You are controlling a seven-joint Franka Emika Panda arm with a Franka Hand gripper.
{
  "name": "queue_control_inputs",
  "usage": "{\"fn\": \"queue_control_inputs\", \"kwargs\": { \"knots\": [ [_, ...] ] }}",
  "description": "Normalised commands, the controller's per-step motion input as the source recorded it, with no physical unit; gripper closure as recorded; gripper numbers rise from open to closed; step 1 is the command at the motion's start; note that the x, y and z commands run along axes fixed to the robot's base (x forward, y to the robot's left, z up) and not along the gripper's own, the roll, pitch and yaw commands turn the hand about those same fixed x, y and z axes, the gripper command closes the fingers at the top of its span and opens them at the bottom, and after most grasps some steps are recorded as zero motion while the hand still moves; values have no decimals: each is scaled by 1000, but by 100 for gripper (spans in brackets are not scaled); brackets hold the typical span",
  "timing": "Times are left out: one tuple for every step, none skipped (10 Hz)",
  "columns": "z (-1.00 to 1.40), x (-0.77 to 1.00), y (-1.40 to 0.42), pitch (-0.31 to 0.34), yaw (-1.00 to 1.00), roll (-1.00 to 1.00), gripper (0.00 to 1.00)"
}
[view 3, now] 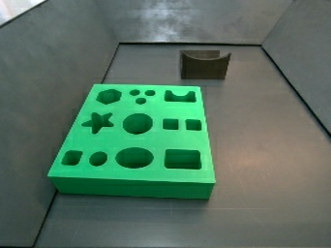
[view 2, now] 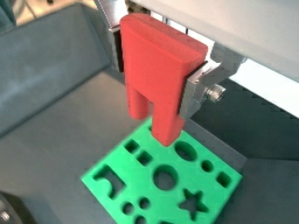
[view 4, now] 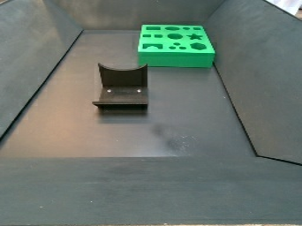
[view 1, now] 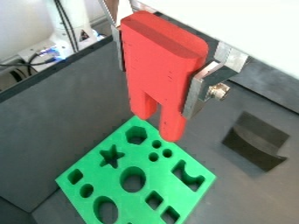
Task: Pick up the square-circle object. Move up. Rotate the square-circle object. Move to above the board. Insert the square-circle object.
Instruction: Insert the square-circle object.
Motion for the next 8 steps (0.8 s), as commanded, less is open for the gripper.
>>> {"fn": "queue_control_inputs", "kwargs": {
  "knots": [
    [-814,-566,-451,-149,257,161,100],
    [-783,-451,-414,-129,283,126,100],
    [-751,-514,-423,-140,274,137,100],
    [-737,-460,-406,-136,229,133,100],
    [-751,-369,-351,-130,191,131,100],
    [-791,-483,-420,-157,154,210,100],
    [-769,-503,-480,-156,163,246,100],
    [-757,-423,-489,-151,174,269,100]
  ]
}}
